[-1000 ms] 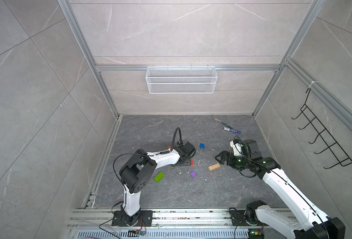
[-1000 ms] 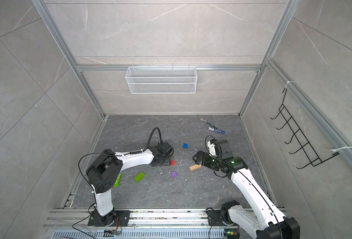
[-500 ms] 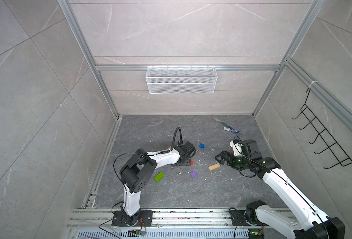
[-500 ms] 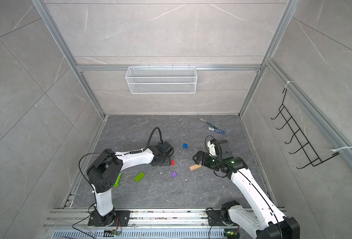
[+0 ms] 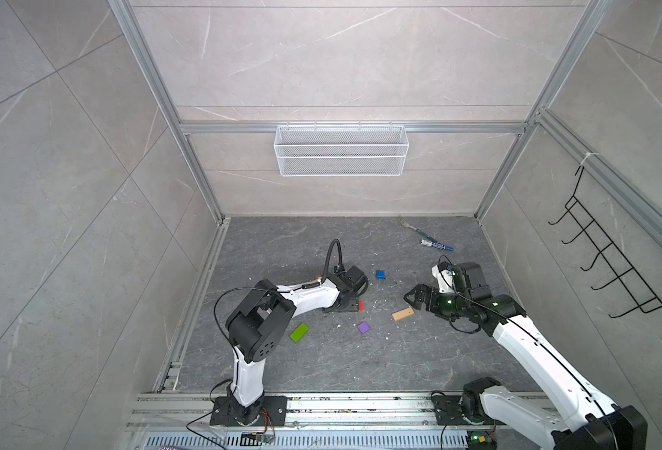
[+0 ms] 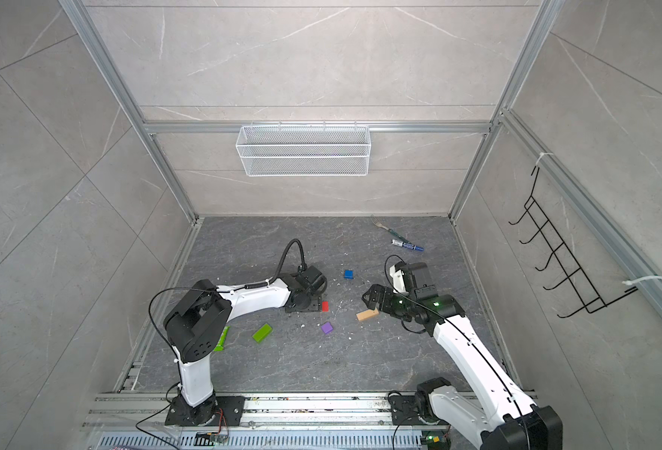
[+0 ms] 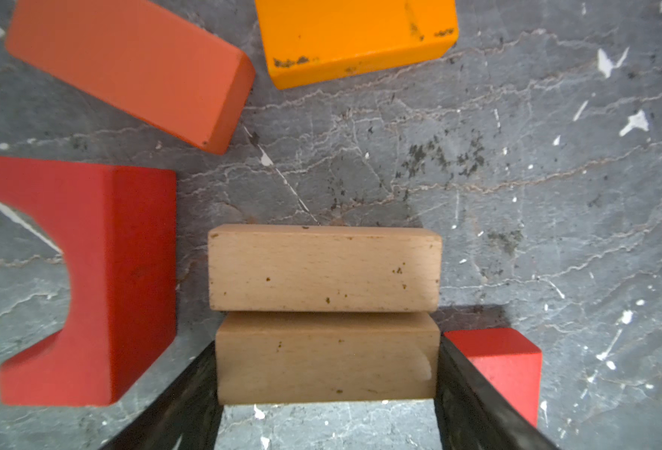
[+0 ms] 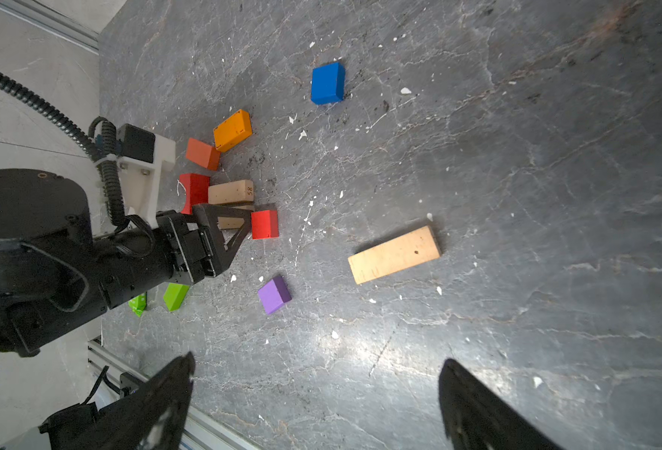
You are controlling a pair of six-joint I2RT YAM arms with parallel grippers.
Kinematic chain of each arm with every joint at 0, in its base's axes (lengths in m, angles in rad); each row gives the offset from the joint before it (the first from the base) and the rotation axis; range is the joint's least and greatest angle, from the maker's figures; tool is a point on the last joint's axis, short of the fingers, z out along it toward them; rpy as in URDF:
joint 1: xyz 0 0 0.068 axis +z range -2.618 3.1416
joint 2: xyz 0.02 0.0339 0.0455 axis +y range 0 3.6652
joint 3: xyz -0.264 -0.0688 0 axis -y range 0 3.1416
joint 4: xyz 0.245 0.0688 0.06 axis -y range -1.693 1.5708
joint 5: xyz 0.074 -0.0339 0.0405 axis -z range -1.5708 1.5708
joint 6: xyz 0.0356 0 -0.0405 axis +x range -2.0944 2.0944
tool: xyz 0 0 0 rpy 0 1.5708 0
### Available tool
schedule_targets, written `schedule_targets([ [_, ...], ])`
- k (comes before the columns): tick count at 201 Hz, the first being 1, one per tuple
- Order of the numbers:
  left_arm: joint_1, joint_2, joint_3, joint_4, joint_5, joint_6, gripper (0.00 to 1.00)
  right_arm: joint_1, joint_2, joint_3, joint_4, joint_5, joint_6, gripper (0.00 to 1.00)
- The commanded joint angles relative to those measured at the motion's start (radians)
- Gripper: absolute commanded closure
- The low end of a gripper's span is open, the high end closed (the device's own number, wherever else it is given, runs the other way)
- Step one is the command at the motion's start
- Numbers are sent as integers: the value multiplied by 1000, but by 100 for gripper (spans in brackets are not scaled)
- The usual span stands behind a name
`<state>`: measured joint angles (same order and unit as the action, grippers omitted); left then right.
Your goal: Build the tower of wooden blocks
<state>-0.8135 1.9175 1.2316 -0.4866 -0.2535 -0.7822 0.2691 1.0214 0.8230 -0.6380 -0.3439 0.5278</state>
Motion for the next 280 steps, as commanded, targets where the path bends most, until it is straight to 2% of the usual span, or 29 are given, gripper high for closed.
schedule_targets([
  [1, 19, 46, 0, -62, -28, -8, 47, 6, 5, -5, 6, 0, -13, 1],
  [24, 19, 44, -3, -66, -26, -8, 40, 7, 5, -5, 9, -3, -11, 1],
  [45, 17, 43, -4, -69, -30, -9, 39, 7, 5, -7, 11, -6, -12, 1],
  [69, 16, 44, -1, -70, -30, -7, 30, 7, 5, -7, 11, -7, -11, 1],
  [111, 15, 49, 9, -83, -41, -4, 29, 7, 2, -5, 7, -8, -14, 1],
  [166, 16, 43, 17, -107, -63, -9, 35, 7, 0, -3, 8, -10, -15, 1],
  [280, 20, 78, 24, -73, -41, -13, 34, 7, -7, -7, -3, -10, -15, 1],
])
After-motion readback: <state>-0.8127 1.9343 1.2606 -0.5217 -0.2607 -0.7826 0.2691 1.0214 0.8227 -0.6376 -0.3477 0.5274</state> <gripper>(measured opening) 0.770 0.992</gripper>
